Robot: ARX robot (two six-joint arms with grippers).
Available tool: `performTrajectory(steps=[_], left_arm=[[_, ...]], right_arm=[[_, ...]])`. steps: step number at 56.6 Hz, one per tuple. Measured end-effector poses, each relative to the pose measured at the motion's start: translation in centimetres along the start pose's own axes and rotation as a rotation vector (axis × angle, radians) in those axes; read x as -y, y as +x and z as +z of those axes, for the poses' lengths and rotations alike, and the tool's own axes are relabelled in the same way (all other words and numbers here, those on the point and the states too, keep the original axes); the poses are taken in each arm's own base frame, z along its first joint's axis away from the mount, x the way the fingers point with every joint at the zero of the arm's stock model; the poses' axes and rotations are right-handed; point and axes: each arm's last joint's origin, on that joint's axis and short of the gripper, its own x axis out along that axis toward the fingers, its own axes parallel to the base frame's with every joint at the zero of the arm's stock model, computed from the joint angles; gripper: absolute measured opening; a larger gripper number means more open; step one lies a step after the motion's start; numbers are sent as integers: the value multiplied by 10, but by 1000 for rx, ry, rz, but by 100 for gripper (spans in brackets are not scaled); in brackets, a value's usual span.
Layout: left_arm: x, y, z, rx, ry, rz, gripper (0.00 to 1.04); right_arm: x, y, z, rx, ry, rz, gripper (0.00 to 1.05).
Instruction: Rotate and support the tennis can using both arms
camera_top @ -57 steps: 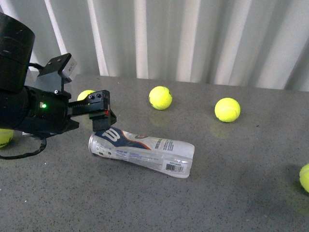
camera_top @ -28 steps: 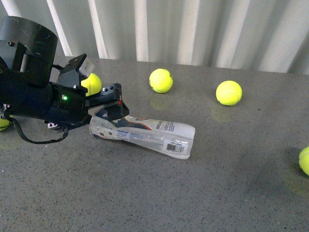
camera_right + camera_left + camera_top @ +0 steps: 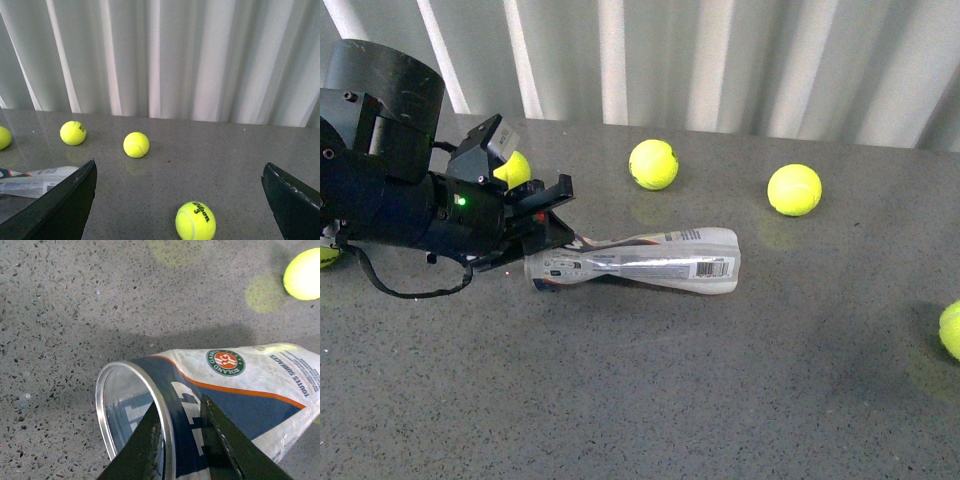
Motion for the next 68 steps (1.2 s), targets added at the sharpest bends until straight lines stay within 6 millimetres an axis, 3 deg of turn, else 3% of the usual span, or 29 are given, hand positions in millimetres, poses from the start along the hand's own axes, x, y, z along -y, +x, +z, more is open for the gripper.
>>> performTrajectory(steps=[12,25,32,36,42,46,50,54,68], left_arm=[[13,-24,19,45,20,-27,11],[56,-87,61,111,202,-95,5],[95,-125,85,125,420,-132,5],[117,-141,89,105,564,-136,5],[149,-159,87,-17,925,-131,5],[160,-158,81,-165,1219,-114,5],[167,-155,80,-247,1349,-170,5],[172,-149,81,-276,1474,-110,5],[183,-120,71,-313,1678,-77,5]], right_arm=[[0,0,0,0,0,0,98],[0,0,0,0,0,0,98],[0,0,0,0,0,0,98],[0,0,0,0,0,0,98],[0,0,0,0,0,0,98],[0,0,0,0,0,0,98],[0,0,0,0,0,0,98],[0,0,0,0,0,0,98],[0,0,0,0,0,0,98]])
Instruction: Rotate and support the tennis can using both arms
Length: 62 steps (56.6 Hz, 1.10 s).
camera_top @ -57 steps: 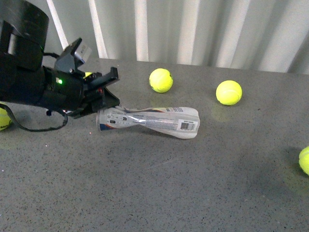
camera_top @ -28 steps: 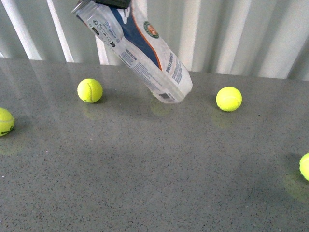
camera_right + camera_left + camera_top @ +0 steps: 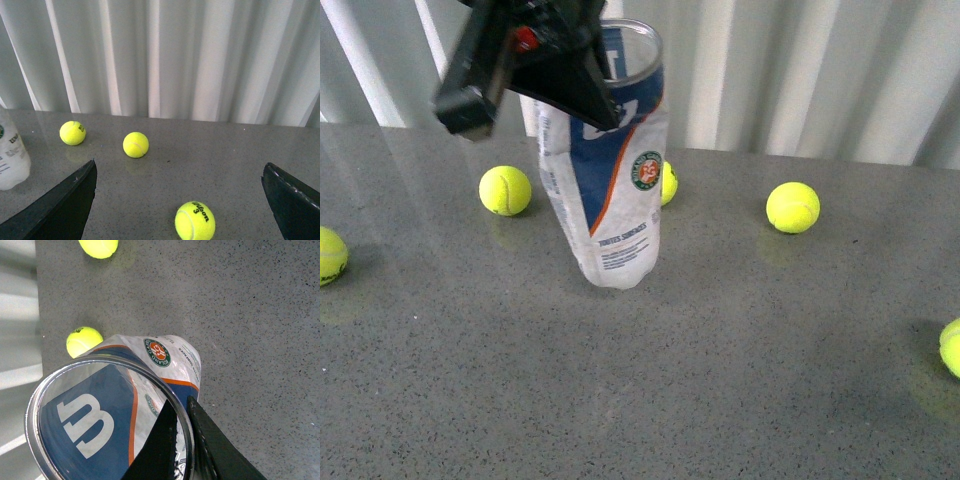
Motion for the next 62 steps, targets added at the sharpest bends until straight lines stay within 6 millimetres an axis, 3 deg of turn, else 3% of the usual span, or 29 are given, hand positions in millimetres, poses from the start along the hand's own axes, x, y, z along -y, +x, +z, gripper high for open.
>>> performTrajectory(steps=[9,23,45,59,62], left_arm=[[7,16,1,-6,35,3,5],[24,41,-15,-73,71,-41,5],[30,52,-13,-63,93,-41,5],[30,54,-12,-67,97,-36,42],[30,54,-13,-68,96,-35,55]], right_arm=[[0,0,0,0,0,0,98],[0,0,0,0,0,0,98],[0,0,0,0,0,0,98],[0,0,0,0,0,0,98],[0,0,0,0,0,0,98]])
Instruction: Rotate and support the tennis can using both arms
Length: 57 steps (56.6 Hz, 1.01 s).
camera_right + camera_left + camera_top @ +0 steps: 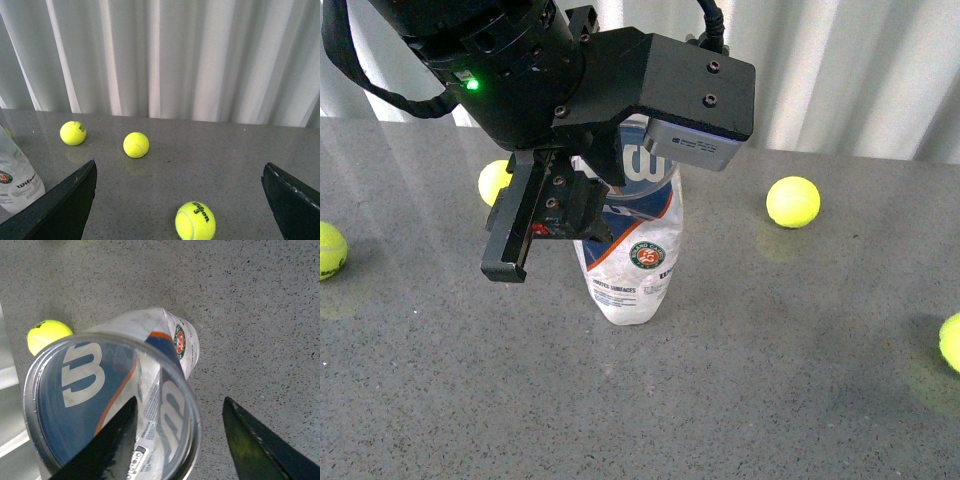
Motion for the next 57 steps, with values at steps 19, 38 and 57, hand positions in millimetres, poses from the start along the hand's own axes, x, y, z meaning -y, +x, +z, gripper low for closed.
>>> performTrajectory(steps=[19,38,57], left_arm=[[0,-1,0,-1,-4,-5,98],[-22,-32,-3,82,-70,103,98],[-45,-184,-63,467,-671,942,98]], right_arm=[[0,0,0,0,0,0,98],[0,0,0,0,0,0,98],[0,0,0,0,0,0,98]])
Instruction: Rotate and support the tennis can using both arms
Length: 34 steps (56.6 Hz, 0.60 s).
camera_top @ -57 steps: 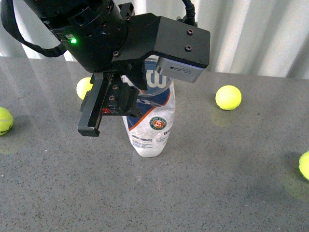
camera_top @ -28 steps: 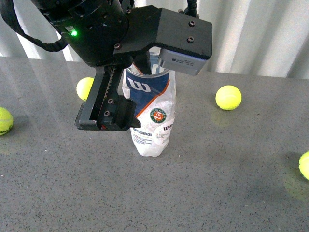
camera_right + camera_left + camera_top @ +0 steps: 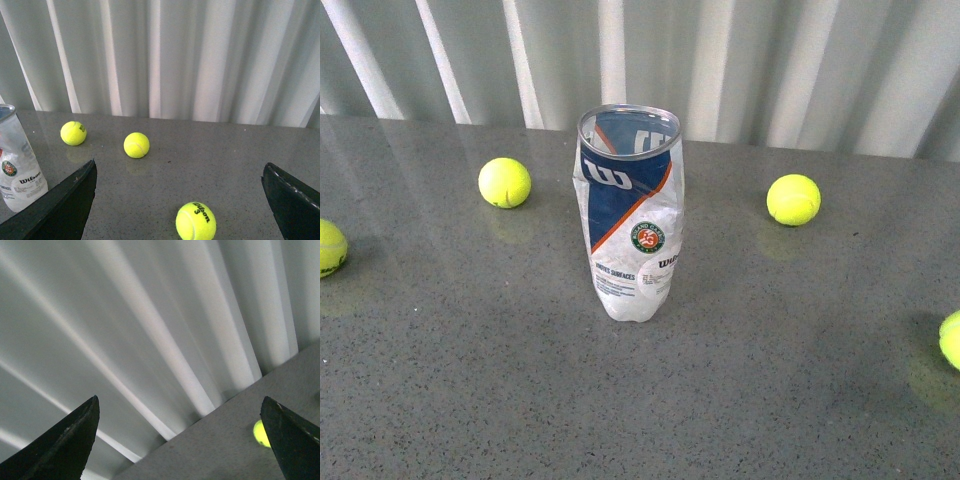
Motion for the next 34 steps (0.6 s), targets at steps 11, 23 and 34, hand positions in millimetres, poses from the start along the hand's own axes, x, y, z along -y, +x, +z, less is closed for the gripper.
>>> performTrajectory(steps=[11,23,34], left_arm=[[-11,-71,-52,-73,-432,152,98],[18,-121,-117,-94,-548,374,61],[54,-140,-135,-92,-560,344,27]], right_arm=[[0,0,0,0,0,0,98],[0,0,0,0,0,4,98],[0,0,0,0,0,0,98]])
